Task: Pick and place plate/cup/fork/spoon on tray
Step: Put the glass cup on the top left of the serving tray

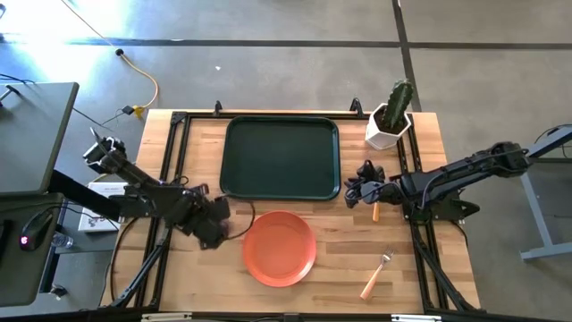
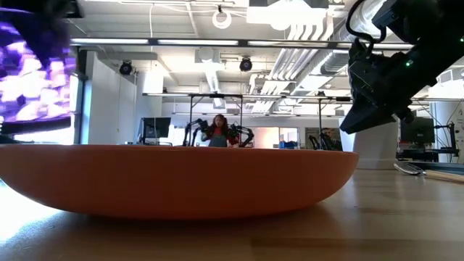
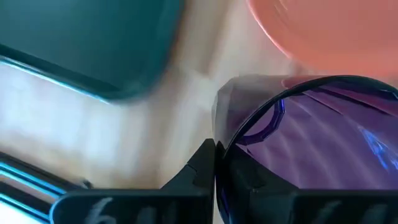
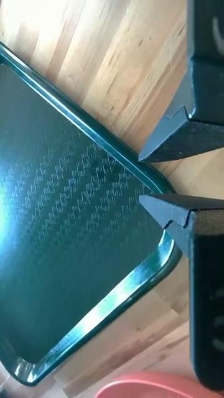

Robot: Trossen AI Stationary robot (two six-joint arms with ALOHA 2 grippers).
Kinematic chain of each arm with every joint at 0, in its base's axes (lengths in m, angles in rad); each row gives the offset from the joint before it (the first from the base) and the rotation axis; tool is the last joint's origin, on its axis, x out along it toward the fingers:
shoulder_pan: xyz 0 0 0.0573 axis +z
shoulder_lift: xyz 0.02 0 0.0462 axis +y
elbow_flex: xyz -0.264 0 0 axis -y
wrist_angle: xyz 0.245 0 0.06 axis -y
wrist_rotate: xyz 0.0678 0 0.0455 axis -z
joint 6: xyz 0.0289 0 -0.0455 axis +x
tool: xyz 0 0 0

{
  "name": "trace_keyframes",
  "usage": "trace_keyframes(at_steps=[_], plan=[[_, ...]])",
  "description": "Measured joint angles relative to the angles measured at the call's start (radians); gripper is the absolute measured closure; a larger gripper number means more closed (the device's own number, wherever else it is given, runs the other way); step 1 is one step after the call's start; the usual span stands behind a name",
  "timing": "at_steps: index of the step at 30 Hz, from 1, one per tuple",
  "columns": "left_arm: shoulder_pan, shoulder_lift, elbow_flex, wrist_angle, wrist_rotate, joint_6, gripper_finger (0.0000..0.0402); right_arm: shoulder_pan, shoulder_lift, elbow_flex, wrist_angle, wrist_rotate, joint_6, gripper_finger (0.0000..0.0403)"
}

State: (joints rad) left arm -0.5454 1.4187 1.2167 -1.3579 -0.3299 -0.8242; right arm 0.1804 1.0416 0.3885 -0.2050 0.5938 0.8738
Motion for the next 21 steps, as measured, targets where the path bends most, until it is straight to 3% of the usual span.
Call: trace_keyframes(at_steps=[5, 10, 15, 21], plan=[[0.138, 0.000, 0.000, 0.039, -0.165, 0.023, 0.0399, 0.017, 0.000, 0.000, 0.013, 0.005, 0.004, 0.0320], [0.345, 0.001, 0.000, 0.070, -0.201, 0.115, 0.0400, 0.020, 0.000, 0.000, 0.023, 0.011, -0.003, 0.0320], [0.641, 0.001, 0.000, 0.193, -0.117, 0.253, 0.0400, 0.020, 0.000, 0.000, 0.044, 0.017, -0.029, 0.0320], [0.956, 0.001, 0.000, 0.352, 0.096, 0.454, 0.0398, 0.020, 0.000, 0.000, 0.043, 0.043, -0.044, 0.0320]])
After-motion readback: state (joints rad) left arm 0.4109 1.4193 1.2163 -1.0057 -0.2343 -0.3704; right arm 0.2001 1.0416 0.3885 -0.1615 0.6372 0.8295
